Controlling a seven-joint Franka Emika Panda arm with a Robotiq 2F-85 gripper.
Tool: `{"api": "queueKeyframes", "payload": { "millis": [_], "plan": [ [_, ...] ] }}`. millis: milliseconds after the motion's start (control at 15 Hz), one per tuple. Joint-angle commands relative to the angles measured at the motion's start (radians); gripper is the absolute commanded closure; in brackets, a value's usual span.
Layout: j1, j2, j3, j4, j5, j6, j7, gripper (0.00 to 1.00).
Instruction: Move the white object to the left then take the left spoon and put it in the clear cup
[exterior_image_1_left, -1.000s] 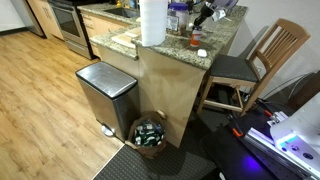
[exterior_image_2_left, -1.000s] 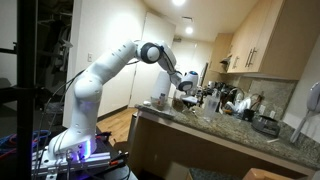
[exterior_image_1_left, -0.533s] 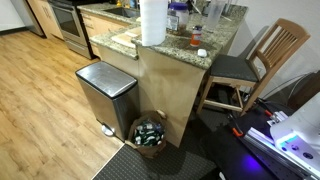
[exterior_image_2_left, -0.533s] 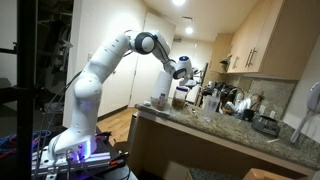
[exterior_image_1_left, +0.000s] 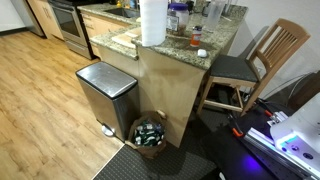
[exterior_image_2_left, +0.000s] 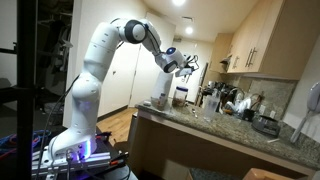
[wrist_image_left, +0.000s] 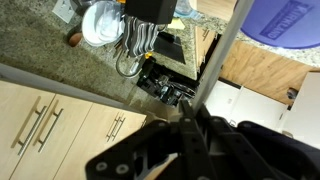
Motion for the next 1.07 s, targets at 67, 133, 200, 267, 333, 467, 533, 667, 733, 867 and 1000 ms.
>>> {"api": "queueKeyframes", "payload": {
  "millis": [67,133,200,267,333,467,533,667,733,867,1000],
  "plan": [
    [-0.051,0.048,0.051,0.077,-0.014,0.097,0.008,1.0],
    [-0.075,0.058,0.074,0.107,-0.023,0.137,0.039,1.0],
    [-0.111,0.066,0.103,0.145,-0.059,0.154,0.069,1.0],
    [-0.145,0.079,0.131,0.183,-0.105,0.18,0.1,1.0],
    [-0.164,0.089,0.13,0.268,-0.154,0.141,0.131,1.0],
    [-0.22,0.137,0.164,0.393,-0.258,0.142,0.181,1.0],
    [-0.257,0.159,0.185,0.454,-0.316,0.14,0.212,1.0],
    [-0.302,0.216,0.18,0.576,-0.366,0.139,0.244,1.0],
    [-0.301,0.256,0.157,0.635,-0.358,0.138,0.247,1.0],
    [-0.33,0.291,0.125,0.663,-0.322,0.136,0.267,1.0],
    [-0.395,0.285,0.135,0.585,-0.3,0.135,0.317,1.0]
  ]
}}
